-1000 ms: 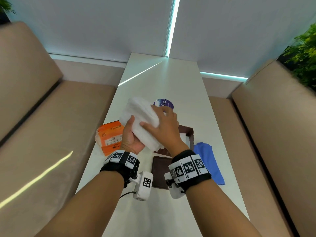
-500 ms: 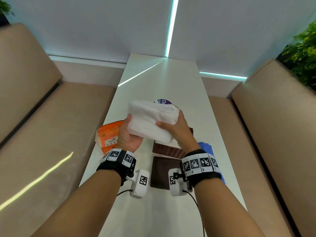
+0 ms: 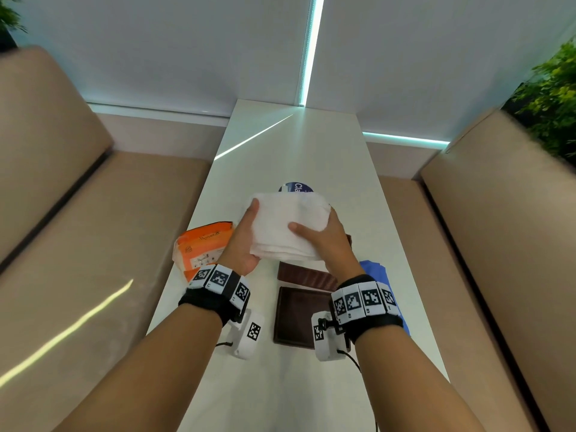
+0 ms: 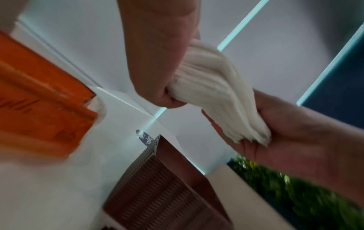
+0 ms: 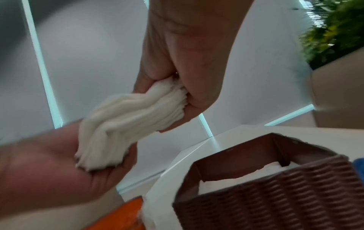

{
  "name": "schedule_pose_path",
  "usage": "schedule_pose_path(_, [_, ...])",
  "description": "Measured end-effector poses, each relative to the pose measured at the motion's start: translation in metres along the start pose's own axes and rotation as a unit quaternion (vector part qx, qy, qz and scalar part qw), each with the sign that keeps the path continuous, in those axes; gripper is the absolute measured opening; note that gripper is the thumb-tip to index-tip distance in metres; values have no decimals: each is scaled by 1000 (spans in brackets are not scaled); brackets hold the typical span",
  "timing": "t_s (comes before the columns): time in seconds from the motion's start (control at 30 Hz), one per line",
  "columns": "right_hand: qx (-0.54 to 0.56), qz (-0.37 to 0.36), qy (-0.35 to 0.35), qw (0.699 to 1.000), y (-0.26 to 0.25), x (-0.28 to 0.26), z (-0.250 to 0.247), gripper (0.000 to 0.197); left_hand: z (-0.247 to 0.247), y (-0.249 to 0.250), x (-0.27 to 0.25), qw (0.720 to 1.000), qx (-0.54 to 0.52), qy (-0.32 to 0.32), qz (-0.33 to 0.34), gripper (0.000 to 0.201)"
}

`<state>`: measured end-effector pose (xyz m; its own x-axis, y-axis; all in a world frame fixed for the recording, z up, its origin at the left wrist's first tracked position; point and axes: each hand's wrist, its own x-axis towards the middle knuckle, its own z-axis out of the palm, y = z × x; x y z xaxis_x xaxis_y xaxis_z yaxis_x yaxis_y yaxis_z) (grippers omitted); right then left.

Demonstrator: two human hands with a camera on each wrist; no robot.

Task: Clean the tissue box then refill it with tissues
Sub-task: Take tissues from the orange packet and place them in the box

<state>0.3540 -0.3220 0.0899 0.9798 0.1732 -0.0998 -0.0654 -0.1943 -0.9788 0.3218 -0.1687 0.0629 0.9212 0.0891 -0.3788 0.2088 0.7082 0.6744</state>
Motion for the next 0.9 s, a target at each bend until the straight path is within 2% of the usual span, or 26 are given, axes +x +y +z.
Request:
schedule_pose_path(0.07, [54, 19, 24, 998, -1, 0, -2, 69, -2, 3, -3, 997, -73, -34, 6, 62])
schedule_pose_path(0.13, [123, 9, 35, 992, -5, -4, -2, 55, -4, 1, -6, 986, -157, -57, 23, 65])
schedule_pose_path(0.2, [141, -26, 27, 989, -11, -8, 4, 52, -1, -5, -8, 975, -197, -81, 55, 72])
schedule_pose_path(0.27, [121, -66, 13, 990, -14, -14, 14, 58, 6, -9, -9, 970, -209, -101, 79, 80])
schedule_pose_path(0.37, [83, -96, -24, 992, -14, -22, 21, 70, 15, -4, -12, 947, -269, -147, 94, 72])
schedule_pose_path(0.5, [58, -129, -94, 985, -5, -23, 20, 109, 17, 2, -11, 944, -268, -148, 127, 70])
schedule_pose_path(0.57, [38, -122, -93, 987, -7, -25, 20, 115, 19, 1, -11, 942, -271, -168, 102, 64])
schedule_pose_path(0.63, [30, -126, -56, 990, -9, -25, 18, 102, 17, 2, -10, 935, -283, -196, 83, 67])
schedule_pose_path(0.7, [40, -135, -25, 990, -8, -24, 16, 88, 14, 3, -6, 940, -276, -169, 103, 74])
schedule_pose_path(0.8, [32, -133, -35, 990, -7, -24, 17, 84, 14, 3, -4, 950, -252, -154, 101, 68])
schedule_pose_path(0.87, [32, -135, -35, 990, -7, -25, 15, 68, 11, 4, -8, 953, -252, -136, 95, 66])
schedule_pose_path(0.9, [33, -135, -38, 990, -8, -24, 13, 65, 8, 5, -9, 951, -264, -125, 101, 66])
